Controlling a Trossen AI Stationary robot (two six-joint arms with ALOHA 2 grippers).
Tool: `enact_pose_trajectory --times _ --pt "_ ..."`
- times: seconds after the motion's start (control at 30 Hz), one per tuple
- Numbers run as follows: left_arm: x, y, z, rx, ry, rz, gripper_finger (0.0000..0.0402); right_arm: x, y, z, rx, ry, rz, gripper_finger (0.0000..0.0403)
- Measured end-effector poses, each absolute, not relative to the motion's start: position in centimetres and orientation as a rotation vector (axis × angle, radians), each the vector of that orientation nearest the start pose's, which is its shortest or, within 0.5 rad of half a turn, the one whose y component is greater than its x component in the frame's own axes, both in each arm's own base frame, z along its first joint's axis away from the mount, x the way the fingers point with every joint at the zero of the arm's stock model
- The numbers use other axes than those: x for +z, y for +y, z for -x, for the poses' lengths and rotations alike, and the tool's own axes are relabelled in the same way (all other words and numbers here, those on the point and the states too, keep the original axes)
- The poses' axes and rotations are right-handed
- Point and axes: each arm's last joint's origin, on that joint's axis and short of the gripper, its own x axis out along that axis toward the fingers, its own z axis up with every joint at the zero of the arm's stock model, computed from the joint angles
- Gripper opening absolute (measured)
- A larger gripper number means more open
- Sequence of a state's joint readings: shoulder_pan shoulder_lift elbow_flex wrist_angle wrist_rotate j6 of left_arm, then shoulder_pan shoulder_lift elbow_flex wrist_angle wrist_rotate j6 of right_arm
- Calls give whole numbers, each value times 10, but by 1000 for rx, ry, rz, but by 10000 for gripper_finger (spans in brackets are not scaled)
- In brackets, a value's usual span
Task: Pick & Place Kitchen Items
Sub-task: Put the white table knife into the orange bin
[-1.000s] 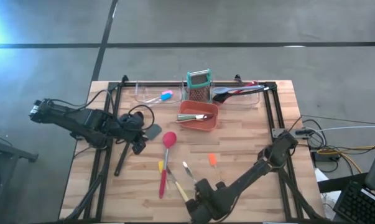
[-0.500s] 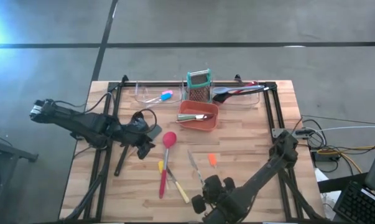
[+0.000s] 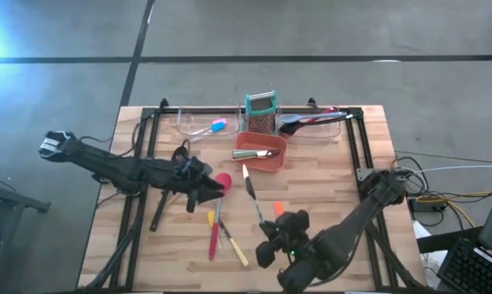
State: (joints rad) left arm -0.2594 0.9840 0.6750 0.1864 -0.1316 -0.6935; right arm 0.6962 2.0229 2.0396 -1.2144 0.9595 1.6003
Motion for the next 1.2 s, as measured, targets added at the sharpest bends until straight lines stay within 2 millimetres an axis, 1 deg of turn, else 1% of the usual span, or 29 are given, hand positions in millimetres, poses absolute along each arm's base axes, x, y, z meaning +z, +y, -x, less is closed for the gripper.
enact_pose_trajectory --times 0.13,0.27,0.37,0.47,0.6,0.73,0.83,0.97,1.2 --pt "301 -50 -216 -128 15 631 163 353 226 -333 -674 380 -585 21" --pt "308 -43 -217 -148 -68 590 163 382 199 -341 -565 414 -559 21" --pt "314 -36 -219 -162 -126 571 163 399 179 -350 -505 391 -543 21" --pt "325 -32 -221 -219 -210 516 163 410 163 -356 -478 360 -509 21" --pt "342 -27 -224 -254 -311 436 163 413 146 -360 -472 382 -487 21" --pt "354 -22 -229 -249 -346 375 163 416 131 -367 -463 383 -464 21" --pt "357 -18 -236 -249 -340 353 163 420 121 -369 -442 382 -455 21" --pt "358 -13 -244 -241 -337 345 163 420 113 -372 -437 391 -452 21" --pt "357 -4 -251 -217 -327 347 160 421 108 -373 -431 397 -443 20"
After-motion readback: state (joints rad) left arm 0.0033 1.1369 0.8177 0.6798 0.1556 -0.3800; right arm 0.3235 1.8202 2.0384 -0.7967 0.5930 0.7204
